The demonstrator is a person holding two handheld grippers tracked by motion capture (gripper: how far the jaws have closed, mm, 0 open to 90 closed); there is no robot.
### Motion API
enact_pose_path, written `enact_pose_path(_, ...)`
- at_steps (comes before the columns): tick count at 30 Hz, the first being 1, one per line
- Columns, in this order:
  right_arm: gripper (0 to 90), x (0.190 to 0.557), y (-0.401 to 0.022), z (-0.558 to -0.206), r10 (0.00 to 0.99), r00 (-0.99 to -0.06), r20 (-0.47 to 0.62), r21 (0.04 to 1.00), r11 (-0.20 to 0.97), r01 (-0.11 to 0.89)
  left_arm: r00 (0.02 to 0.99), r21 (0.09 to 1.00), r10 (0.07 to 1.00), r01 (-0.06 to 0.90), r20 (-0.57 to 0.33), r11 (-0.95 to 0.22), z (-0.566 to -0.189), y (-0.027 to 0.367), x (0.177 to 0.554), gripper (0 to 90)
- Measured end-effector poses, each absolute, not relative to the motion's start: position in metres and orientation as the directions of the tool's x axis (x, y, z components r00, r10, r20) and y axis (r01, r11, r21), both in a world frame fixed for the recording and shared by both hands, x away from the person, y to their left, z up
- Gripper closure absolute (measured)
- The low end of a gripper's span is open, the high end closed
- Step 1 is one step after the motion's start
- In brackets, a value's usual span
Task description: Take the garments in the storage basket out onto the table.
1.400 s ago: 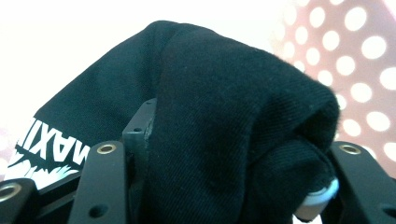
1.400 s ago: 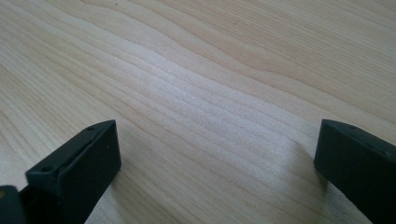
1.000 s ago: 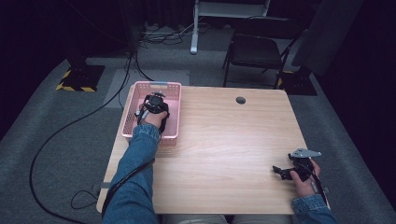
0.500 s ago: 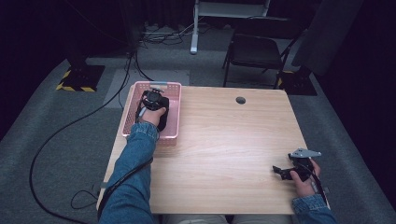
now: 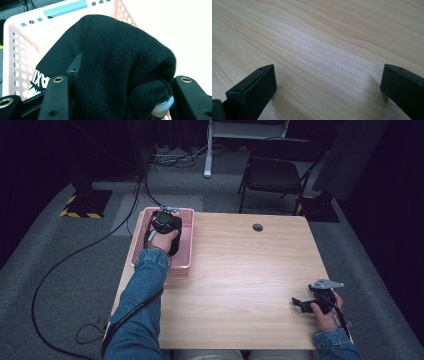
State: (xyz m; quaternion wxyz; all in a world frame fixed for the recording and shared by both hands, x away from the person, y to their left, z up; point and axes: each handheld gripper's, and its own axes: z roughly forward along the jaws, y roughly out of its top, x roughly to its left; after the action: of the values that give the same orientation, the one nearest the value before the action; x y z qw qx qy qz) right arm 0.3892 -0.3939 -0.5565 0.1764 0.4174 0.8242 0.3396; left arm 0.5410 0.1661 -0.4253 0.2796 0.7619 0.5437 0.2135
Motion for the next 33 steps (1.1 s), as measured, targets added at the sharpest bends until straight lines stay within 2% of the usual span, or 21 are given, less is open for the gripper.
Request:
enact_pose_path(17, 0.3, 0.389, -0.394, -0.557, 0.808, -0.589, -0.009, 0.707, 0.421, 0.567, 0.335, 0.684, 0.942, 0.680, 0.030, -0.264, -0.397, 0.148, 0.535, 42.7)
enact_pose_path(33, 0.2, 0.389, -0.394, -0.557, 0.809, -0.588, -0.008, 0.707, 0.420, 0.568, 0.393, 0.711, 0.919, 0.642, 0.017, -0.288, -0.380, 0.119, 0.536, 42.6)
